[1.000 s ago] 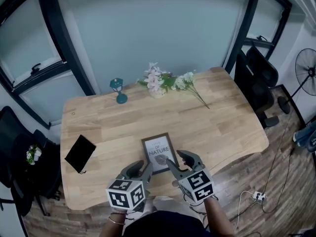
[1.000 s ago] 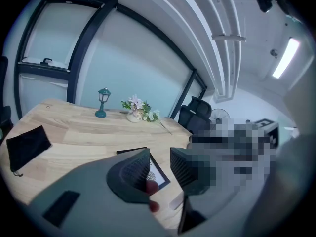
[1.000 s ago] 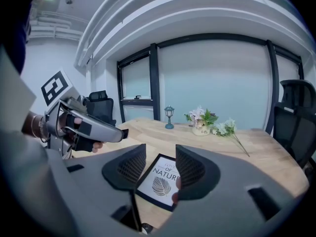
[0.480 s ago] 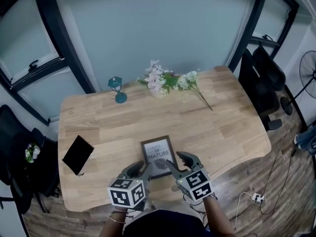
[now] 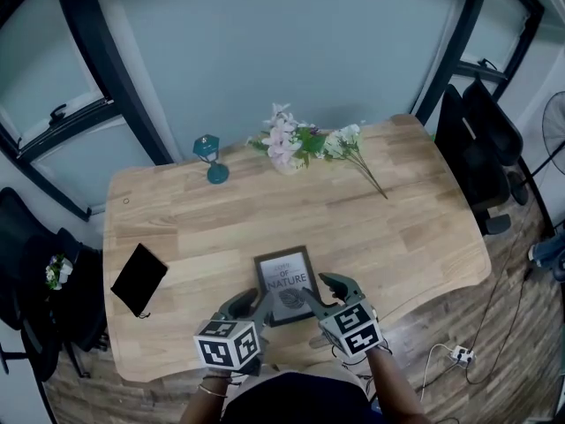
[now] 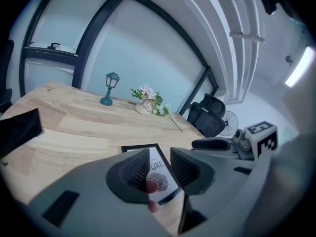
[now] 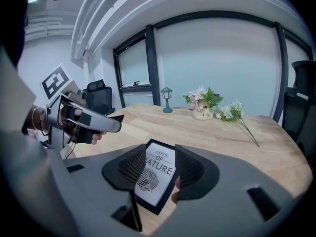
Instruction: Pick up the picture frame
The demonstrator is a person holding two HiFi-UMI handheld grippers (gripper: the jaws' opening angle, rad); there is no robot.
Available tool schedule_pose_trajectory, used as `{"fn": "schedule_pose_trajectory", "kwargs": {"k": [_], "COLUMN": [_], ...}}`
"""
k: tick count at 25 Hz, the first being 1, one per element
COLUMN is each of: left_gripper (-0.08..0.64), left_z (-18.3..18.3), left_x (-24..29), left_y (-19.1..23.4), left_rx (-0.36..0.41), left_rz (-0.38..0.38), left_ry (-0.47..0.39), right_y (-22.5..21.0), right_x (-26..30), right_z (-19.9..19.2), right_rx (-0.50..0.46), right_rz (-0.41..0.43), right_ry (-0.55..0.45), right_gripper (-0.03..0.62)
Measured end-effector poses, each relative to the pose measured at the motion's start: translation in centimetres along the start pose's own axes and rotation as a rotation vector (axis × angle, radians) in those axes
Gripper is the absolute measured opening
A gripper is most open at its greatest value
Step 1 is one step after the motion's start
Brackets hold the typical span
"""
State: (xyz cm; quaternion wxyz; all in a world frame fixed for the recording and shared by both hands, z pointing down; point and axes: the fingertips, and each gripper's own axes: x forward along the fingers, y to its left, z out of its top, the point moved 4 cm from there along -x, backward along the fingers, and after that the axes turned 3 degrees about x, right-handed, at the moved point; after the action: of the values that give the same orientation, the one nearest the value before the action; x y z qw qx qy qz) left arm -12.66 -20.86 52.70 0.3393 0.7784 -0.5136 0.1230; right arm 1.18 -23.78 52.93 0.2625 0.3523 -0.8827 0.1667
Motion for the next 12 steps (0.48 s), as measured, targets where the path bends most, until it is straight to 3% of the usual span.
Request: {"fn": "schedule_pose_trajectory", "kwargs": {"k": [12], "left_gripper": [0.131], "left_z": [-2.2], "left_x": [3.3], "left_y": [2.1], "left_rx": [-0.030], "left_rz": [0.024], "left_ry": [0.073], "right_y": [-2.0], "right_x": [2.7], "right_z": [-2.4], "right_rx": [0.026], "right_rz": [0.000], "right_ry": [0.068], "right_gripper": [0.167]}}
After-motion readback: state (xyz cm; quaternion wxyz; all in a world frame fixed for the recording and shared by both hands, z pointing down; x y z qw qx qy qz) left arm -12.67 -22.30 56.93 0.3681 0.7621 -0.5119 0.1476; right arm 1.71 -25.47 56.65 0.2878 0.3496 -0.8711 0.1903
